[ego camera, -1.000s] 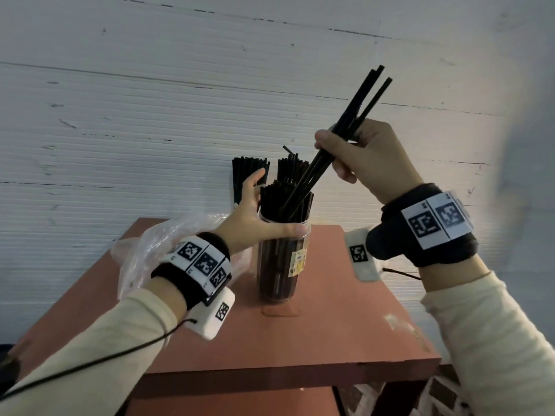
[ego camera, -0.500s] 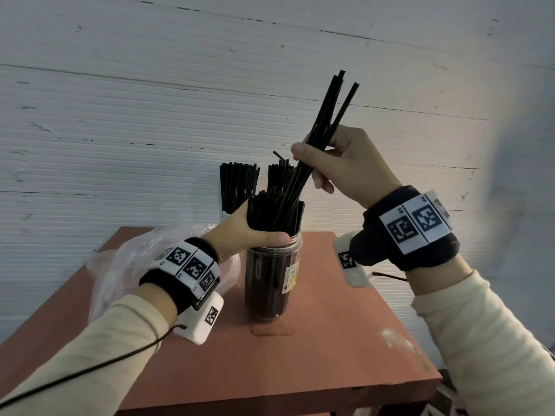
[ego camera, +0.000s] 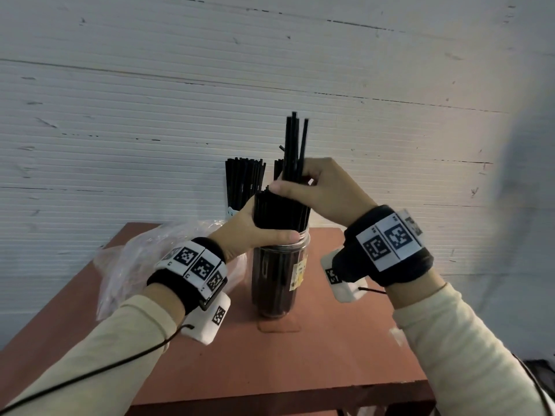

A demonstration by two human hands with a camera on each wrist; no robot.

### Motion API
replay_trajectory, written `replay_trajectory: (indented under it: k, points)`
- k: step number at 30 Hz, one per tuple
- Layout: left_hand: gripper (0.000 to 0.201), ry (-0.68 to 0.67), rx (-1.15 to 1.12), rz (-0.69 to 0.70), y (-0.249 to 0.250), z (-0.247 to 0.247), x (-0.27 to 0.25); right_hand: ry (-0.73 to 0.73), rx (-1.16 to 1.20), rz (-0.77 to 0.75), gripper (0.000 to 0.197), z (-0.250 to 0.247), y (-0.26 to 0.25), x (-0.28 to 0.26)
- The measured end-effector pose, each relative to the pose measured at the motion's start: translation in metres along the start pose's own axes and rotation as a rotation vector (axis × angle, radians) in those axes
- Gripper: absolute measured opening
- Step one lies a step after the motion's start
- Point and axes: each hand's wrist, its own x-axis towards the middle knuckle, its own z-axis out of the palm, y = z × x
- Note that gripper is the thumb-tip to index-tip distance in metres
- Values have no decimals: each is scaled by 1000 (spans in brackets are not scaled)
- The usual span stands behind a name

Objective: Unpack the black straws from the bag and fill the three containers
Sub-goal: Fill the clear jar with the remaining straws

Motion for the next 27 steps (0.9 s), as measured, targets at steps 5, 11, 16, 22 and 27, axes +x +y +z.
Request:
replay_trajectory:
  k: [5,11,16,22,27]
  points:
    - [73,-10,18,15,3,2,-4,88,-35,-37,47,5,12,-7]
    - [77,81,114,0,0,4,-11,364,-55,-299,54,2,-12,5]
    - [96,183,133,-35,1,8,-19,388,-200,-376,23,19,-3,1]
    - [95,146,180,-42,-1,7,-29,410,-140,-352,24,21,0,-17]
    - [95,149,229,-52,0,1,-29,349,-199,-378,27,26,4,-21]
